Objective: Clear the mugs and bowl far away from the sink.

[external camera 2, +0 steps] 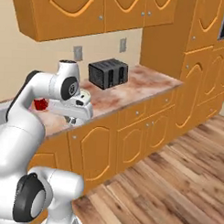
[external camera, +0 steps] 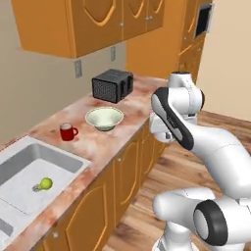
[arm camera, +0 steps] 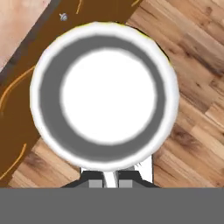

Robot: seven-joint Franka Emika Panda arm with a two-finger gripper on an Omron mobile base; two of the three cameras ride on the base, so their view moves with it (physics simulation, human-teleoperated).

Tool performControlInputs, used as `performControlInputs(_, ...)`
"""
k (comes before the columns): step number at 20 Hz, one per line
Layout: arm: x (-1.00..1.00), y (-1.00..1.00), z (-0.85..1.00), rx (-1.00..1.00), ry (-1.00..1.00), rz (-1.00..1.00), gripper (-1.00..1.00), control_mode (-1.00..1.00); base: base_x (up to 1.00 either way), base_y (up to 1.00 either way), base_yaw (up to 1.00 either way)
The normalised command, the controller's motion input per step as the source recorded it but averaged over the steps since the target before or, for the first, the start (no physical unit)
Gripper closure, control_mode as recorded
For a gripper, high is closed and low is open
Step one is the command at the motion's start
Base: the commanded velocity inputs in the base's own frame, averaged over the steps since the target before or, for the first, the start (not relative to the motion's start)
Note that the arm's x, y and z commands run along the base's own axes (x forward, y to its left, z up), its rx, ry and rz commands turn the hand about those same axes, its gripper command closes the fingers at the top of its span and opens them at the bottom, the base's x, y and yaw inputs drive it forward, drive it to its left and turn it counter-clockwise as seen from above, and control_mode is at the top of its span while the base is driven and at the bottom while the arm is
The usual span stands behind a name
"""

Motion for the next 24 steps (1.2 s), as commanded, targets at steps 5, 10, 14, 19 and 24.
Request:
performControlInputs(5,0.00,0.00,0.00,0.00,0.00,0.00,1.00,1.00,-0.05,0.00,-1.00)
performControlInputs(10,0.00,0.00,0.00,0.00,0.00,0.00,1.00,1.00,-0.04,0.00,-1.00)
performControlInputs(14,0.00,0.00,0.00,0.00,0.00,0.00,1.00,1.00,-0.04,0.00,-1.00)
performControlInputs(19,0.00,0.00,0.00,0.00,0.00,0.00,1.00,1.00,-0.02,0.00,-1.00)
performControlInputs(24,0.00,0.00,0.00,0.00,0.00,0.00,1.00,1.00,0.10,0.07,-0.92)
